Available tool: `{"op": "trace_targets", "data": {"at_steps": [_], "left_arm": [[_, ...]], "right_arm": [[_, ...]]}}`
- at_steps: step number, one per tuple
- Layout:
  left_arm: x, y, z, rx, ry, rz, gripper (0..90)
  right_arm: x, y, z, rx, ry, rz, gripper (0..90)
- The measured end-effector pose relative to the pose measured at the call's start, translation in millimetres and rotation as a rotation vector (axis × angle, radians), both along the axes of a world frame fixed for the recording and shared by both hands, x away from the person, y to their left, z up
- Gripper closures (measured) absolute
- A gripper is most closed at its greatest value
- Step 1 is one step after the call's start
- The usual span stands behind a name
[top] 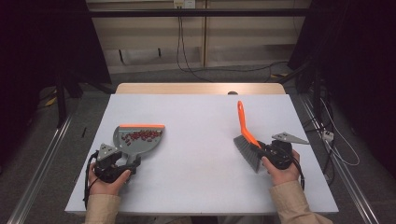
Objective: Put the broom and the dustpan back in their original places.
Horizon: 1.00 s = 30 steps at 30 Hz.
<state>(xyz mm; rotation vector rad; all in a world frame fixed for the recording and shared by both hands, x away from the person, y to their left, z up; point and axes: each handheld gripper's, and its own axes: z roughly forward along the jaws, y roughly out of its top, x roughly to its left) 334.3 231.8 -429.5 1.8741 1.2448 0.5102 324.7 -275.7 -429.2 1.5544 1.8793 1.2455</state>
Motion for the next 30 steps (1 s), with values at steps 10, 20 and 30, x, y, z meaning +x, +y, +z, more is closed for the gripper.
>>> {"op": "trace_targets", "data": {"at_steps": [10,20,30], "left_arm": [[0.8,-5.4,6.2,-0.007,-0.045,-0.048,17.7],[1.3,-8.6,11.8,-0.061,-0.085,-0.111,9.3],[-4.1,4.0,15.9,-0.154,-0.141,-0.198,5.3]], "right_arm": [[-1.5,-6.5,-5.3,-0.051,0.022,-0.046,52.5],[-9.8,-11.9,1.2,-0.118,-0.082,0.042,21.8],[-17.5,-15.9,1.6,-0.094,-0.113,0.116,16.8]]}}
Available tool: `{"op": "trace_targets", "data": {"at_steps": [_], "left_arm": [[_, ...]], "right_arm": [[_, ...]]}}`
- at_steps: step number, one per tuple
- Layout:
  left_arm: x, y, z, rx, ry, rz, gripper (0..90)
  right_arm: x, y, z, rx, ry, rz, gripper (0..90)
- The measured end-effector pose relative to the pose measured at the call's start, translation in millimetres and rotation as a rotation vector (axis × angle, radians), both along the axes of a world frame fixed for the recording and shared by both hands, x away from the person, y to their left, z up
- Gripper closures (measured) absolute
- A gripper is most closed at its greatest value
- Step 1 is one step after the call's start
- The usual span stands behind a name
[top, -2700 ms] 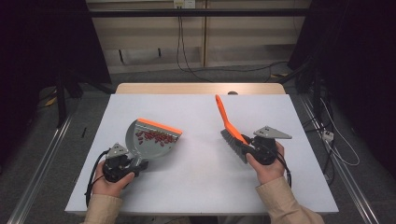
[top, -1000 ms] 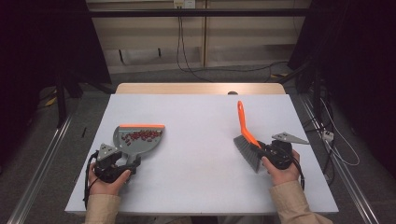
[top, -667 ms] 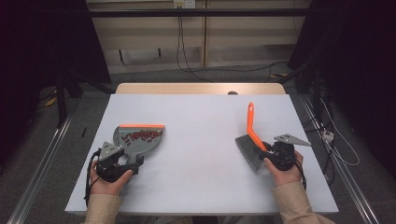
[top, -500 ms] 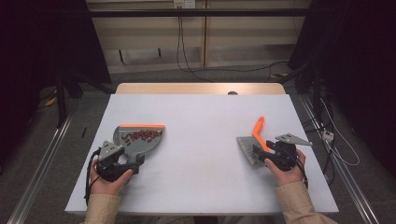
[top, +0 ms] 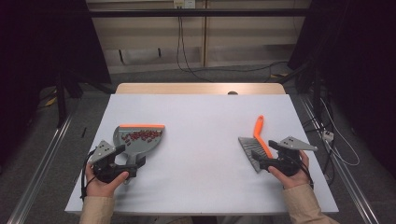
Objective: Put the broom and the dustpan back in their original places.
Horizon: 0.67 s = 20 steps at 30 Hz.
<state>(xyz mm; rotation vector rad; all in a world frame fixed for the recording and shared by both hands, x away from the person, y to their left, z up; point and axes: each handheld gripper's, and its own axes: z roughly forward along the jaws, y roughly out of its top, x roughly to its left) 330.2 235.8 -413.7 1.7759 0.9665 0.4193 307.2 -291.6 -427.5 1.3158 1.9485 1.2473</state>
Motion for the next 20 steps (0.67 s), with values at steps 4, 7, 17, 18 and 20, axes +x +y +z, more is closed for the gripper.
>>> {"op": "trace_targets", "data": {"at_steps": [4,7,17,18,20], "left_arm": [[-1.1,4.0,0.5,-0.029,-0.026,-0.043,5.0],[-1.3,5.4,0.1,-0.040,-0.030,-0.049,5.0],[1.2,6.4,-1.5,-0.056,-0.041,-0.069,5.0],[1.3,6.1,-1.6,-0.059,-0.041,-0.069,5.0],[1.7,5.2,-1.8,-0.053,-0.037,-0.075,5.0]], "right_arm": [[-5.5,-5.3,-1.2,0.011,-0.008,0.019,16.8],[-10.7,-9.0,-2.9,0.022,-0.010,0.019,16.8],[-21.6,-15.7,-8.1,0.044,-0.022,0.027,16.5],[-21.6,-15.7,-7.9,0.043,-0.027,0.033,16.5],[-22.0,-15.3,-7.5,0.047,-0.035,0.035,16.5]]}}
